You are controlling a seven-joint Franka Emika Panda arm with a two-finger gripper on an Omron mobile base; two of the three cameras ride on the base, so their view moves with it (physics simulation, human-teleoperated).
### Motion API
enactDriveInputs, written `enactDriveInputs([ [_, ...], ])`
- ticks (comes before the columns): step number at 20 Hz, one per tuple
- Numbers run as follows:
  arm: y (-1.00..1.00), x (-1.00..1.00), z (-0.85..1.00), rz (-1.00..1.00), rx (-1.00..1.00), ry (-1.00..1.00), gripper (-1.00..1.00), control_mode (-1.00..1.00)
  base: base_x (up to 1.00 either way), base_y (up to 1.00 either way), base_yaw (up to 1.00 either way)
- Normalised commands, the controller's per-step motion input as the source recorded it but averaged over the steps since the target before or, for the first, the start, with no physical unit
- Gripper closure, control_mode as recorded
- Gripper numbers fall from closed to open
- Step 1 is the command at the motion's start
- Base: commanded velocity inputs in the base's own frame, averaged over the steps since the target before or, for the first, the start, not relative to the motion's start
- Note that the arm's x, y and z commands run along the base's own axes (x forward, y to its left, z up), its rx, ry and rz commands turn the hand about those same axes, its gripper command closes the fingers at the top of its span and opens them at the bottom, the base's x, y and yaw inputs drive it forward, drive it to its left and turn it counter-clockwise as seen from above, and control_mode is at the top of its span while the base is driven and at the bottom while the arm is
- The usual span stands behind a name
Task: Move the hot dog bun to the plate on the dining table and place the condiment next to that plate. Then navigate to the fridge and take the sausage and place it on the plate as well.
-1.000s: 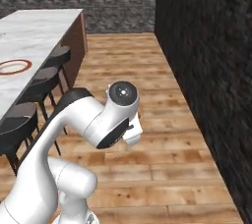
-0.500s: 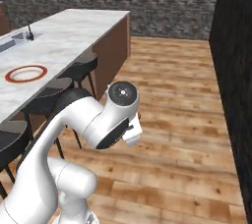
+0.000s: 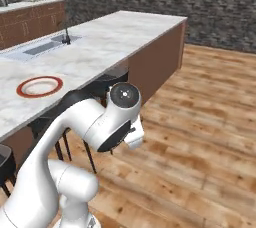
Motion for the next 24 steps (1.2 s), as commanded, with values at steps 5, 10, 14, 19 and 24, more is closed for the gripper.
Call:
enactDriveInputs([
  [5,0.0,0.0,0.0,0.0,0.0,0.0,1.0,1.0,0.94,-0.39,0.51],
  [10,0.0,0.0,0.0,0.0,0.0,0.0,1.0,1.0,0.94,-0.33,0.54],
  [14,0.0,0.0,0.0,0.0,0.0,0.0,1.0,1.0,0.95,-0.34,0.53],
  [19,0.0,0.0,0.0,0.0,0.0,0.0,1.0,1.0,0.94,-0.19,0.58],
  [24,0.0,0.0,0.0,0.0,0.0,0.0,1.0,1.0,0.44,-0.01,0.58],
])
